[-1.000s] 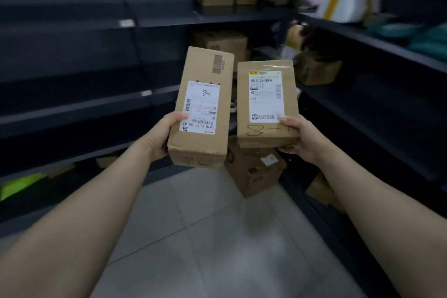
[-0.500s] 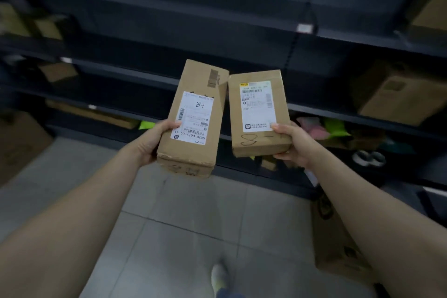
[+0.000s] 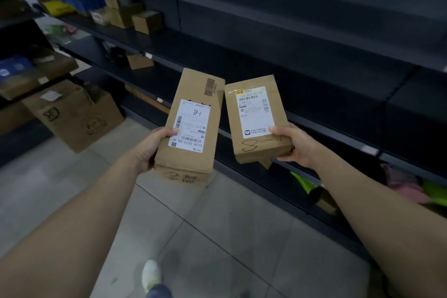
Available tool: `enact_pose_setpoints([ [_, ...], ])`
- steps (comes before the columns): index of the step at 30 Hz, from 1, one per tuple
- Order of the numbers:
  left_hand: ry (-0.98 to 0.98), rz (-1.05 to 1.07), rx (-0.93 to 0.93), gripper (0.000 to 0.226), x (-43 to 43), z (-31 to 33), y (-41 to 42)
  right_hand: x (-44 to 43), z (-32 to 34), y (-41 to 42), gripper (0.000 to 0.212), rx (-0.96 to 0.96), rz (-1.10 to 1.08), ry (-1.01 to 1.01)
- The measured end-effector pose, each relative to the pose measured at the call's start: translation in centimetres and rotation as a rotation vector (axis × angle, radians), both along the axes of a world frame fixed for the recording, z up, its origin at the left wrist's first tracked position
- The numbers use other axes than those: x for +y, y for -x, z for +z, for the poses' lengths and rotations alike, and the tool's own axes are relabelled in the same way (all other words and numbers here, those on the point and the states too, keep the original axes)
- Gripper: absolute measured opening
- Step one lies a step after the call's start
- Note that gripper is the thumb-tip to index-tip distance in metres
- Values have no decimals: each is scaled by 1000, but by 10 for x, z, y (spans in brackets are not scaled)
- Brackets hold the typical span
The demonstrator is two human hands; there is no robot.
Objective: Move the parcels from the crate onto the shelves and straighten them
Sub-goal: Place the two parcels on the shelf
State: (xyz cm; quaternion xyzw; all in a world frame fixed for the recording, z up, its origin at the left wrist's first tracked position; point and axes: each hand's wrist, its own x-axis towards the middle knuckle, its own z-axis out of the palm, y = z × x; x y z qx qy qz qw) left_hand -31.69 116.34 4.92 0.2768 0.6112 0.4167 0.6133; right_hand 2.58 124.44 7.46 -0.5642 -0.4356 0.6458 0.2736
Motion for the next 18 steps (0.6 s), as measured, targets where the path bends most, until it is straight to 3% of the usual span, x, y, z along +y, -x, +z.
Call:
enact_pose_setpoints([
  [5, 58, -25, 40, 71, 33, -14, 83, 42, -19, 85, 58, -8, 7, 13],
  [8, 93, -51, 61, 55, 62, -19, 142, 65, -30, 146, 58, -10, -17, 31],
  [14, 199, -173, 190, 100, 133, -43, 254, 95, -61, 245, 57, -11, -75, 121],
  [18, 256, -227, 226, 89, 184, -69, 291, 112, -81, 277, 47, -25, -128, 238],
])
